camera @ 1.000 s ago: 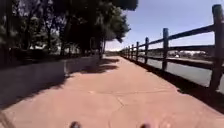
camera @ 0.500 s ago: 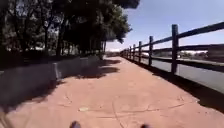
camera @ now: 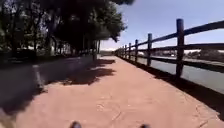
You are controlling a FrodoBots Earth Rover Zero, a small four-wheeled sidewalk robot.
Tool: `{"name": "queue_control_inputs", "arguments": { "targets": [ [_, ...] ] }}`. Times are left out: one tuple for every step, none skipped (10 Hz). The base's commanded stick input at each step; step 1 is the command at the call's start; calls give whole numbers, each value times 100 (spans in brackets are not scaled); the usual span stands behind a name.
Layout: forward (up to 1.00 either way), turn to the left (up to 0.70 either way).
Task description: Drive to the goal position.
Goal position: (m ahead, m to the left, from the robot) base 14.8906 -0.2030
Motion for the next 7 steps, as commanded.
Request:
{"name": "queue_control_inputs", "arguments": {
  "targets": [
    [100,0],
    [100,0],
    [100,0],
    [100,0],
    [100,0],
    [100,0],
    [100,0]
  ]
}}
